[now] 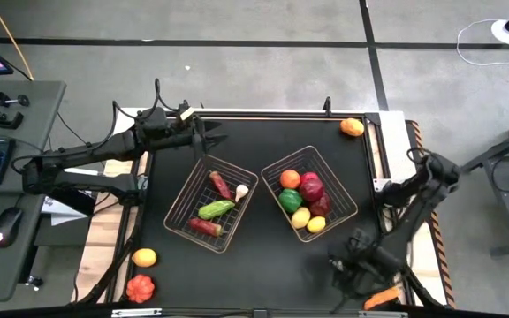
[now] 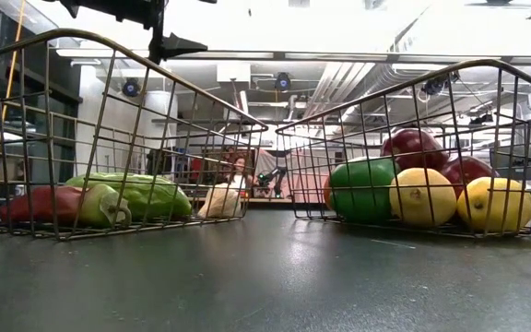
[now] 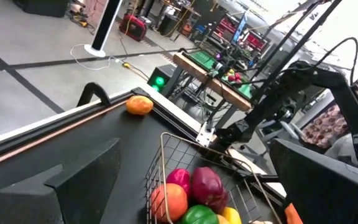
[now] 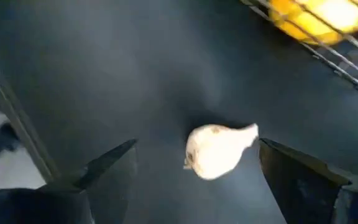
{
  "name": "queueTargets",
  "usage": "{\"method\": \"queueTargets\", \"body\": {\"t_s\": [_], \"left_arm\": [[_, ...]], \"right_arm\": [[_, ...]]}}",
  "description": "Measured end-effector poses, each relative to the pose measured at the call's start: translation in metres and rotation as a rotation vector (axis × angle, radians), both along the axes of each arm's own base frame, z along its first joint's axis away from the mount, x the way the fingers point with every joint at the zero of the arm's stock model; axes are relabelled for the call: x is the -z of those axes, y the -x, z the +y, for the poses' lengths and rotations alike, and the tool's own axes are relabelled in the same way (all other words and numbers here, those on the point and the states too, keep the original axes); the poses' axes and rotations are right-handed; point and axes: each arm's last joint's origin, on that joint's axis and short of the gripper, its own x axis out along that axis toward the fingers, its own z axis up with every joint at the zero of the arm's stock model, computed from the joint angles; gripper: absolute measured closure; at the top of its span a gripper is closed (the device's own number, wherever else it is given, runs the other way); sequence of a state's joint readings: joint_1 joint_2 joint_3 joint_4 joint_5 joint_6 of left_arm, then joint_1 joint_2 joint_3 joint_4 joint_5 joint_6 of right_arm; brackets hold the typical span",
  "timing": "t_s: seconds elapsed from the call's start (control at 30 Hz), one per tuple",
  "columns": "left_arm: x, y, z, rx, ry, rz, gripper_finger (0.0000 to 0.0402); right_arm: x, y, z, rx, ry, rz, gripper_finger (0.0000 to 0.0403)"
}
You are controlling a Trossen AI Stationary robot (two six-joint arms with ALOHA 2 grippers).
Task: Sort produce into baskets
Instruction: Put the garlic into the left basket
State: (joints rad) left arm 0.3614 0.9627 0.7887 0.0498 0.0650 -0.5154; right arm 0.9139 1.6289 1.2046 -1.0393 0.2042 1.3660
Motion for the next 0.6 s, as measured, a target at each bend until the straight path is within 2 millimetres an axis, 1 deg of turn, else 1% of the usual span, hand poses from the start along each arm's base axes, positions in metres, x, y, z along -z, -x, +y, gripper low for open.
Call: {"method": "queueTargets", "body": {"t_s": [0.03, 0.1, 0.2, 0.33, 0.37, 0.43, 0.6], "left_arm": [[0.000, 0.000, 0.000, -0.001, 0.005, -0.001, 0.0004], [0.001, 0.000, 0.000, -0.002, 0.009, 0.004, 0.0004], [0.003, 0.000, 0.000, -0.007, 0.037, 0.020, 0.0004], [0.007, 0.001, 0.000, -0.042, 0.085, 0.049, 0.0004], [0.008, 0.001, 0.000, -0.052, 0.094, 0.058, 0.0004], [0.010, 0.002, 0.000, -0.063, 0.109, 0.074, 0.0004], [0.011, 0.002, 0.000, -0.067, 0.131, 0.080, 0.0004]], "right_arm": [[-0.004, 0.007, 0.001, 0.024, -0.004, -0.021, 0.0082], [-0.005, 0.021, 0.002, 0.112, -0.016, -0.034, 0.0082], [0.003, 0.041, 0.005, 0.287, -0.064, -0.040, 0.0082], [0.017, 0.058, 0.007, 0.610, -0.188, -0.049, 0.0082], [0.020, 0.060, 0.007, 0.651, -0.216, -0.051, 0.0082], [0.022, 0.058, 0.006, 0.665, -0.239, -0.049, 0.0082], [0.025, 0.045, -0.003, 0.724, -0.237, -0.056, 0.0082]]}}
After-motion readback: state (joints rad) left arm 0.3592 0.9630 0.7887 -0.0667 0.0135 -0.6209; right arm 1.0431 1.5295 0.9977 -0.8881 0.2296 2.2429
